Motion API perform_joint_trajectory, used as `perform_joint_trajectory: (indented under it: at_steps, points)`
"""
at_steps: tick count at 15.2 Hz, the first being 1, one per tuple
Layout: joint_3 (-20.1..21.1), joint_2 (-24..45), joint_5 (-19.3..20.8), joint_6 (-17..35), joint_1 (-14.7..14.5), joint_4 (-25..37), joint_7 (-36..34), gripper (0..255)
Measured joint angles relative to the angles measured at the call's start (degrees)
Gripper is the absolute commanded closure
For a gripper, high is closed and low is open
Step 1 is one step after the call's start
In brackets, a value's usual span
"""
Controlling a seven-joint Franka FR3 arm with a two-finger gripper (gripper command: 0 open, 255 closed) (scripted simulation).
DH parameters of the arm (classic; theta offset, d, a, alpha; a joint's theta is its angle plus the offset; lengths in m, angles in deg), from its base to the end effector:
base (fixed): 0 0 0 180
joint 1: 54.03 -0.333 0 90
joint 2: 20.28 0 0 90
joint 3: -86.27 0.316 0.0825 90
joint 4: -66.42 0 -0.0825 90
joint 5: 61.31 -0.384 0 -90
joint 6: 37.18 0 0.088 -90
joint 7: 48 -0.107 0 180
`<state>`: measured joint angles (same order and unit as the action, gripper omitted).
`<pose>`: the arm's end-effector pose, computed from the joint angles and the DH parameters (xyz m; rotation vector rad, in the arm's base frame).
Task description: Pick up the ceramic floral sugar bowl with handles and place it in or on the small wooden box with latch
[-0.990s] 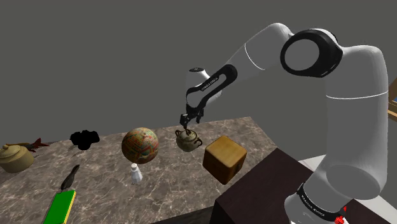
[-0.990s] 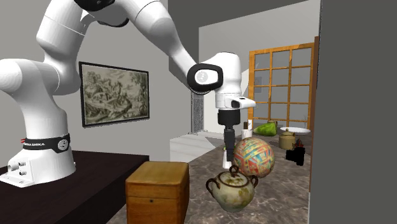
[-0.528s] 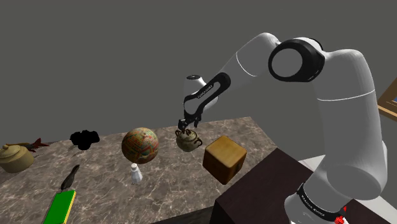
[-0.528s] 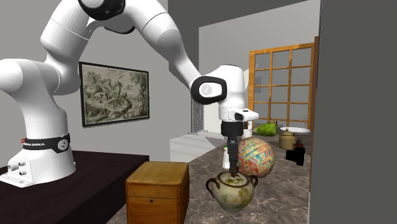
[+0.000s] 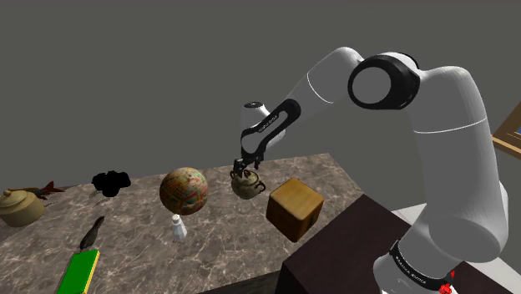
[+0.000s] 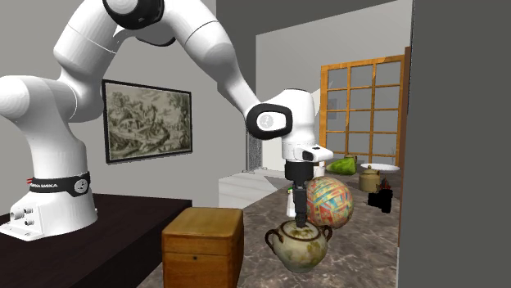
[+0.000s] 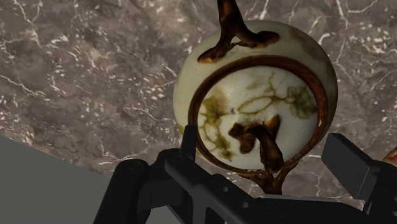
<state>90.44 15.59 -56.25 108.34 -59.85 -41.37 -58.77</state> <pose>0.6282 0.1096 0.1772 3.1379 0.0688 0.0568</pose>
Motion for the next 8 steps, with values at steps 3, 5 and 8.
perform_joint_trajectory:
  at_steps: [3,5,8]
  points:
    - [0.0,0.0,0.0,0.0,0.0,0.0,0.0,255]
    - [0.0,0.0,0.0,0.0,0.0,0.0,0.0,255]
    - [0.0,0.0,0.0,0.0,0.0,0.0,0.0,255]
